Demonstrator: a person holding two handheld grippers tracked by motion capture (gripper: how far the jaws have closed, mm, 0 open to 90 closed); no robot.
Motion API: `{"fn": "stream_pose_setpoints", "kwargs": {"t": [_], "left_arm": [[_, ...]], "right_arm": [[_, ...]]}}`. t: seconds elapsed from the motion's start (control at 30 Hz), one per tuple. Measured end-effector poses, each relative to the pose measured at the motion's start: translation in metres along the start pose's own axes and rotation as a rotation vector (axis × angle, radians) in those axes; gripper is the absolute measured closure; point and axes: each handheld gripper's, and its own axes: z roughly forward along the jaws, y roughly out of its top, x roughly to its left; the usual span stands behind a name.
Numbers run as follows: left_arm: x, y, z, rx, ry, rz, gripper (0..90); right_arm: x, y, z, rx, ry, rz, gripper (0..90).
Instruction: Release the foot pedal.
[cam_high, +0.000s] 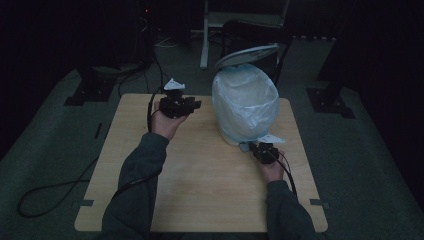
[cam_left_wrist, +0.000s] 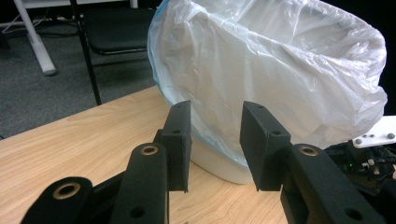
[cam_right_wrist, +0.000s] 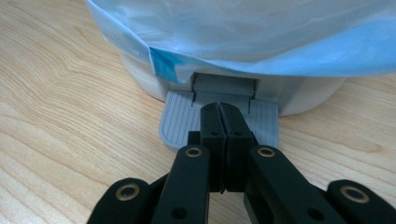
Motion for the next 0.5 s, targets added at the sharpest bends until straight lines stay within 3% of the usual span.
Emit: {"fn": "stream_pose_setpoints", "kwargs": {"t": [0.3,0.5], "left_arm": [[-0.002,-0.002,0.003,0.003,-0.001,0.002,64.6],[-0.001,-0.003,0.004,0.006,-0.005,0.001,64.6]], "right_arm": [[-0.001,0.007,-0.008,-0.044,0.008,0.008,89.2],[0.001,0.008,-0.011,-0.030,-0.001,-0.009,89.6]]}}
